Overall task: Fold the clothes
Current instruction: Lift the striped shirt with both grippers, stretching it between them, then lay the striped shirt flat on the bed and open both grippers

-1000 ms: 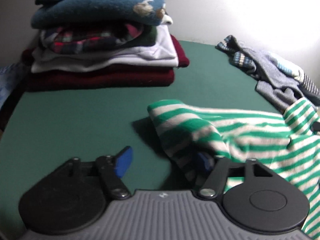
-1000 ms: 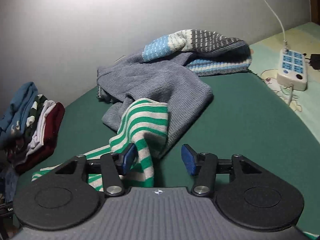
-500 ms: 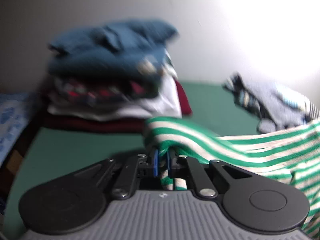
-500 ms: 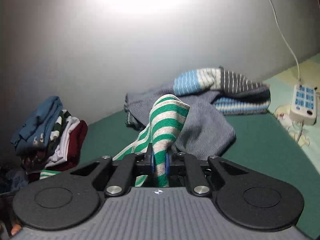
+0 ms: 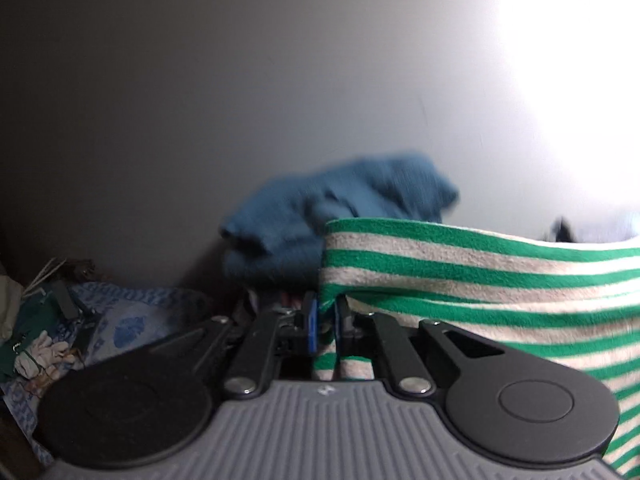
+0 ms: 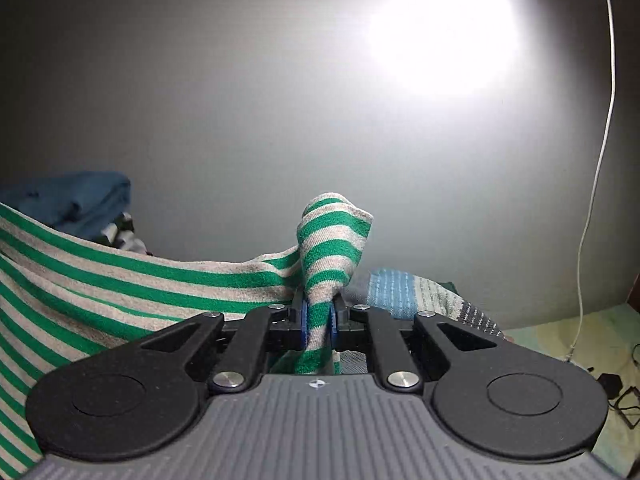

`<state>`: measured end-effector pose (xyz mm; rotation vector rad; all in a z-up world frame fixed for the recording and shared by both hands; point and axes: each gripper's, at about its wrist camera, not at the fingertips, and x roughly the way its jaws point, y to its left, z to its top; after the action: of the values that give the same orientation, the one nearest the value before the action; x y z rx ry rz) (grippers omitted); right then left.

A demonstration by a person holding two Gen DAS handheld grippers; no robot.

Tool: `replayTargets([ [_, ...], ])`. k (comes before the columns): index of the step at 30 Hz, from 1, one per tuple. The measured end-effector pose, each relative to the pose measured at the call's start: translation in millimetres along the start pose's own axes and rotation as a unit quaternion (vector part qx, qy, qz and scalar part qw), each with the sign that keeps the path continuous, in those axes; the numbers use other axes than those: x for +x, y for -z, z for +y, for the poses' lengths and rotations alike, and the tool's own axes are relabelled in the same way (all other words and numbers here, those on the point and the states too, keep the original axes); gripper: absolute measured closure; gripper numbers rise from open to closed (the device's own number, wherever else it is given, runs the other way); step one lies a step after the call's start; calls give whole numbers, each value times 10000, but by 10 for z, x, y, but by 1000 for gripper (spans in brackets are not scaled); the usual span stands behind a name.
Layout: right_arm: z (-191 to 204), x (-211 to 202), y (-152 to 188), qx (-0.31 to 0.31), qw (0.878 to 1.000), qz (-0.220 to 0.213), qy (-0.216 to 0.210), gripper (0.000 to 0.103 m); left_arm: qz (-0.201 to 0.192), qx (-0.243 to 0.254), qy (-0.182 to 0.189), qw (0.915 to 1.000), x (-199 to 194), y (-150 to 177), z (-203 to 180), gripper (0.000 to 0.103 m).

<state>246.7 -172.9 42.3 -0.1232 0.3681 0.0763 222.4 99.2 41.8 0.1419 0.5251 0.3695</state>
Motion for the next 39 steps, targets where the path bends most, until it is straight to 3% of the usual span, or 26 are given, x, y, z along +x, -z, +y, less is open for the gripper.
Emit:
replayTargets([
  [4,-1,399,295,-124,9980,553,273,93,444,505,-29,9977,334,326,-301,94],
  [5,-8,483,363,-133,9970,694,301,93,511,603,-74,9968,402,388,-361,90],
  [6,-1,562,428,-234,9960,801,331,92,586,716,-160,9956,459,456,-386,79],
  [7,43,600,481,-380,9946,890,375,91,672,792,-199,9944,503,498,-398,76],
  [8,57,636,516,-453,9934,978,390,87,757,864,-233,9931,545,537,-408,75],
  [10,82,708,584,-593,9907,1153,418,77,902,958,-265,9910,606,599,-382,56],
  [11,28,656,556,-467,9915,1147,390,74,958,975,-260,9903,623,621,-341,51],
  [14,-173,442,459,47,9935,1101,272,58,884,837,-161,9924,409,590,-89,49],
  [17,-481,12,428,686,9915,1080,-255,55,841,635,42,9944,92,592,215,30],
  [19,-651,-260,547,806,9868,1331,-453,44,942,444,243,9943,-187,680,442,21],
  [21,-785,-522,703,848,9807,1653,-613,43,1136,387,407,9919,-463,845,609,20],
  [27,-839,-1235,1181,286,9703,2222,-917,43,1916,721,821,9754,-1113,1528,838,20],
  [30,-775,-1310,1331,316,9666,2352,-969,43,2203,827,1008,9667,-1348,1807,898,17],
  [34,-644,-1280,1441,285,9668,2307,-1066,49,2262,723,1113,9650,-1447,1941,856,17],
  [35,-612,-1265,1464,267,9668,2293,-1096,52,2226,778,1114,9654,-1473,1968,822,17],
  [38,-550,-1254,1496,-23,9694,2304,-854,84,2116,923,1089,9669,-1548,2041,747,15],
  [39,-550,-1265,1496,-88,9699,2305,-775,89,2078,957,1059,9677,-1570,2060,744,14],
])
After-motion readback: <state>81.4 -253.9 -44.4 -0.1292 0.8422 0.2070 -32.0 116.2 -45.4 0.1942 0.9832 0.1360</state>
